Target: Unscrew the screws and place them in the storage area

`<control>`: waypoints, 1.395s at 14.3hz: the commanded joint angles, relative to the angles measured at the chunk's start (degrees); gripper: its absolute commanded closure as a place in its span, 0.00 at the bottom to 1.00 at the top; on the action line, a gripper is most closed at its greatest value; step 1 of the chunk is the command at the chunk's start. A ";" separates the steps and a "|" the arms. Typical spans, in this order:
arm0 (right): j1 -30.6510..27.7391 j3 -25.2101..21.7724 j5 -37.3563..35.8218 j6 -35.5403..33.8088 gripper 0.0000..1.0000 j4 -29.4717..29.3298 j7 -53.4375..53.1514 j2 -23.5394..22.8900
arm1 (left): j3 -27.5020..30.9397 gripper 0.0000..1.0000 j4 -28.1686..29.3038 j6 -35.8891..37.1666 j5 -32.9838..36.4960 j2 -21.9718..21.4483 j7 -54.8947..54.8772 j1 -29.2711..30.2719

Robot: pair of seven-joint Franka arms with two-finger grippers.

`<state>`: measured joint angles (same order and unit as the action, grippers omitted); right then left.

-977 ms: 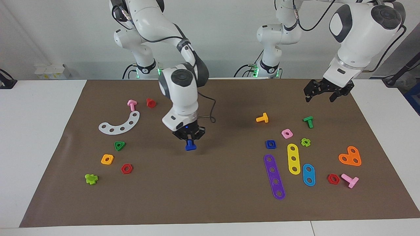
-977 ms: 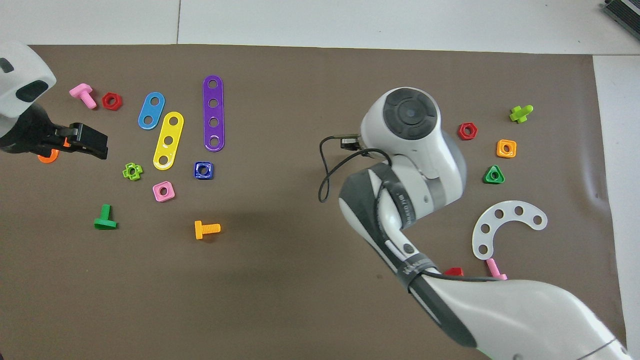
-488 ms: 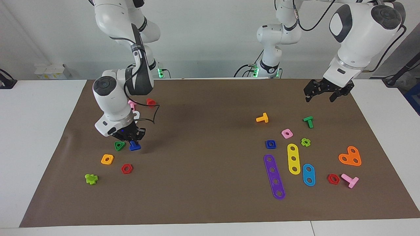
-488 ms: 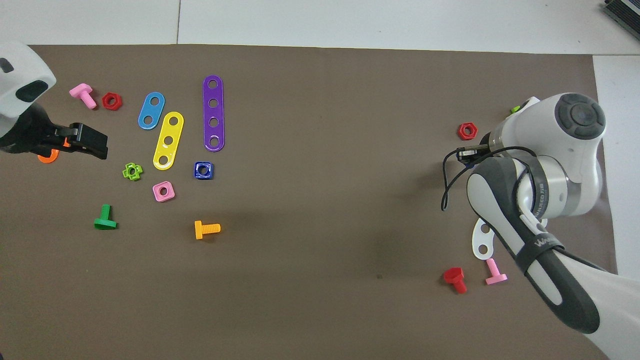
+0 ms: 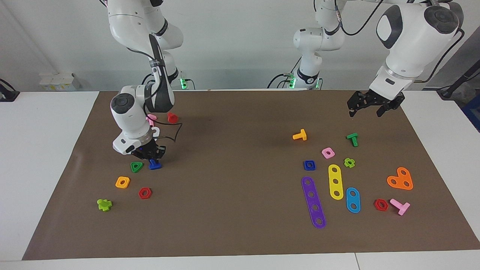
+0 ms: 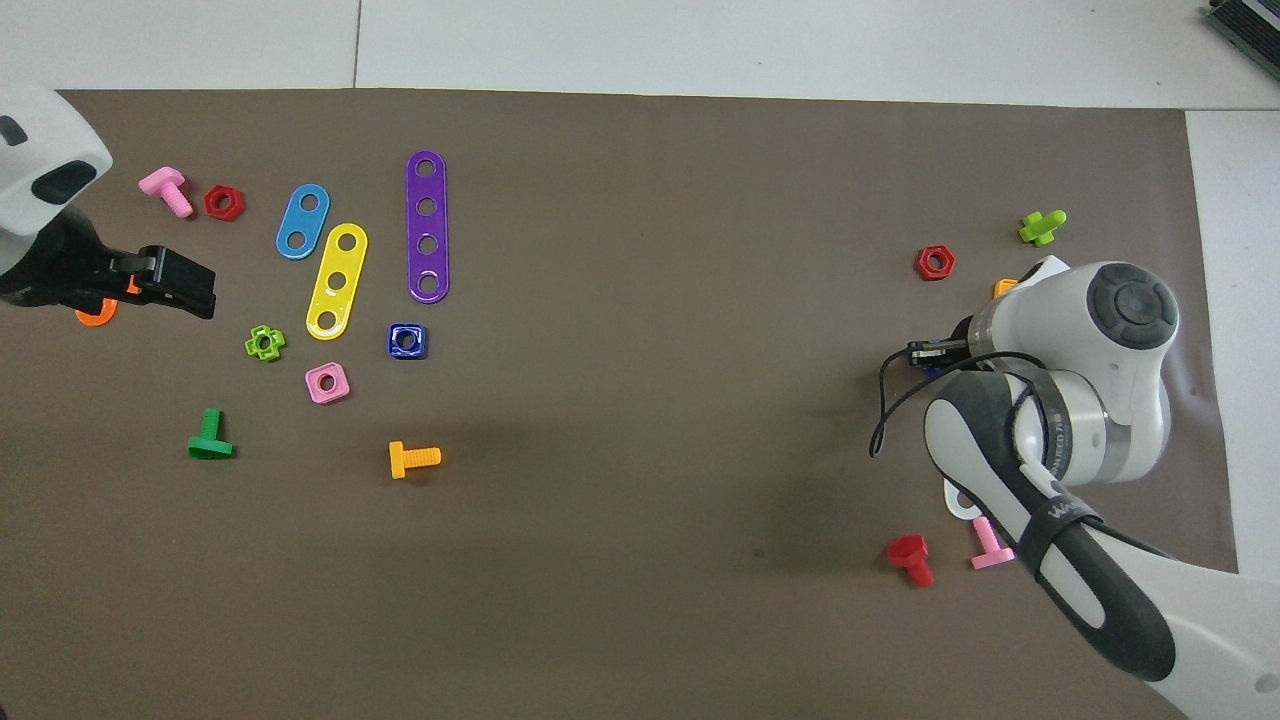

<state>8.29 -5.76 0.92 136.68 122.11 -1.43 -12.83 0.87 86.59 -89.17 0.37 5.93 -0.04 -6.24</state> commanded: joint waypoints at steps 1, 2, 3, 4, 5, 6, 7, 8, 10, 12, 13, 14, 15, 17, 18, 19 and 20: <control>-1.18 0.58 1.01 1.22 0.00 0.60 1.16 1.67 | 0.09 0.00 2.36 -1.36 -1.07 -1.97 -0.48 0.35; -1.00 0.58 0.92 0.18 0.00 -2.11 0.73 1.85 | 0.09 0.00 2.45 -1.36 -1.07 -1.97 -0.48 0.35; -0.83 0.49 0.92 -1.58 0.00 -5.10 0.21 2.37 | 0.09 0.00 2.36 -1.36 -1.16 -1.97 -0.48 0.35; -0.91 0.40 0.84 -4.20 0.00 -8.43 -0.50 2.55 | 0.09 0.00 2.36 -1.36 -1.07 -1.97 -0.48 0.35; -1.17 0.40 0.84 -8.06 0.00 -11.86 -1.63 3.07 | 0.09 0.00 2.36 -1.36 -1.07 -1.97 -0.48 0.35; -1.18 0.23 0.40 -12.01 0.00 -14.85 -2.78 3.95 | 0.09 0.00 2.45 -1.36 -1.07 -1.97 -0.48 0.35; -1.61 0.14 0.22 -16.14 0.00 -17.41 -4.35 5.70 | 0.09 0.00 2.36 -1.36 -1.07 -1.97 -0.48 0.35; -1.96 0.05 0.22 -20.01 0.00 -19.35 -5.59 7.45 | 0.09 0.00 2.45 -1.36 -1.07 -1.97 -0.48 0.35; -2.75 -0.04 0.22 -28.62 0.00 -22.86 -5.95 10.62 | 0.09 0.00 2.45 -1.36 -1.07 -1.97 -0.48 0.35; -3.98 -0.04 0.13 -38.11 0.00 -26.90 -5.87 12.82 | 0.09 0.00 2.36 -1.36 -1.07 -1.97 -0.48 0.35; -4.86 -0.04 0.13 -42.33 0.00 -29.01 -5.60 13.44 | 0.09 0.00 2.36 -1.36 -1.07 -1.97 -0.48 0.35; -5.48 -0.04 0.13 -45.33 0.00 -30.43 -5.34 13.88 | 0.09 0.00 2.36 -1.36 -1.07 -1.97 -0.48 0.35; -5.57 -0.04 0.04 -46.75 0.00 -30.70 -4.90 14.50 | 0.09 0.00 2.36 -1.36 -1.07 -1.97 -0.40 0.35; -5.40 0.14 -0.13 -48.43 0.00 -30.53 -4.11 15.29 | 0.09 0.00 2.36 -1.36 -1.07 -1.97 -0.48 0.35; -5.22 0.31 -0.04 -47.74 0.00 -29.66 -3.93 15.56 | 0.09 0.00 2.36 -1.36 -1.07 -1.97 -0.48 0.35; -4.78 0.49 -0.13 -47.39 0.00 -29.30 -3.93 15.91 | 0.09 0.00 2.36 -1.36 -1.07 -1.97 -0.48 0.35; -4.78 0.66 -0.13 -47.30 0.00 -29.30 -3.76 15.91 | 0.09 0.00 2.45 -1.36 -1.07 -1.97 -0.40 0.35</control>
<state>3.56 -5.69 0.90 89.28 92.27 -6.26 2.82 0.87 86.59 -89.17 0.37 5.91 -0.04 -6.24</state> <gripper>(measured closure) 0.000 0.000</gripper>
